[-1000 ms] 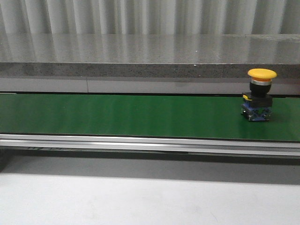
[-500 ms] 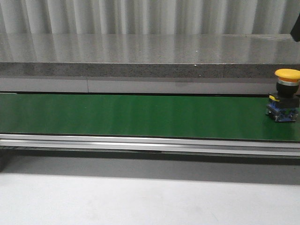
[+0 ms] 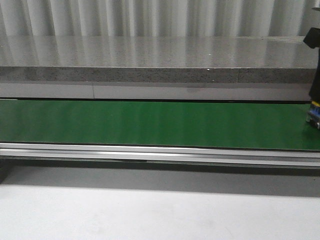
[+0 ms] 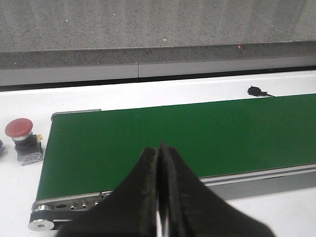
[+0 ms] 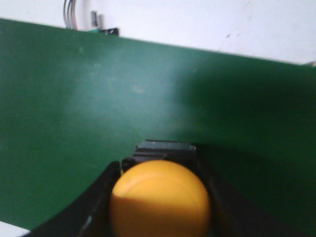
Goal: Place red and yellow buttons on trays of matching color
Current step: 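Grasp the arriving yellow button off the belt with the right gripper, then lower the yellow button into the yellow tray and open right gripper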
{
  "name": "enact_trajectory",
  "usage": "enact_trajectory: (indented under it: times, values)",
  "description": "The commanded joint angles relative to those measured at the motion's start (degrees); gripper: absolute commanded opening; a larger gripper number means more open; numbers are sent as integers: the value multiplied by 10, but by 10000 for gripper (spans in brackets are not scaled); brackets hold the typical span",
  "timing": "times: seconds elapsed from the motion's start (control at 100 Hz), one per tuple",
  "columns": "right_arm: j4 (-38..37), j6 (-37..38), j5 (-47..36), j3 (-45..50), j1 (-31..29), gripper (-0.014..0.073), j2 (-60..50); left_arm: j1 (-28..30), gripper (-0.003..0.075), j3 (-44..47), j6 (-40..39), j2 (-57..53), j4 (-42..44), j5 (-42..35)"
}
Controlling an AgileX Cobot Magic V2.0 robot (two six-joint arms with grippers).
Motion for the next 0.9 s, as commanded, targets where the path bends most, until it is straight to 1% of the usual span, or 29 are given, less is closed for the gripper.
enact_trajectory:
  times: [0.0,0.08,0.26,0.35,0.47,0.64,0.74,0.75,0.76,0.89]
  values:
    - [13,-7,-18,-13,1,120,-14,-5,-20,-14,0,2,-9,-43]
    - [13,-7,-33,-13,1,62,-21,-5,-20,-14,0,2,-9,-43]
    - [12,-1,-52,-13,-15,59,-60,-5,-20,-14,0,2,-9,-43]
    - [12,11,-55,-13,-42,59,-87,-5,-20,-14,0,2,-9,-43]
    - [6,29,-53,-13,-98,59,-121,-5,-20,-14,0,2,-9,-43]
    - [-20,71,-44,-13,-204,59,-157,-5,-20,-14,0,2,-9,-43]
    - [-29,95,-48,-13,-271,59,-162,-5,-20,-14,0,2,-9,-43]
    - [-29,97,-48,-13,-271,59,-162,-5,-20,-14,0,2,-9,-43]
    - [-30,101,-48,-13,-284,59,-162,-5,-20,-14,0,2,-9,-43]
    - [-30,118,-57,-12,-352,59,-155,-5,-20,-14,0,2,-9,-43]
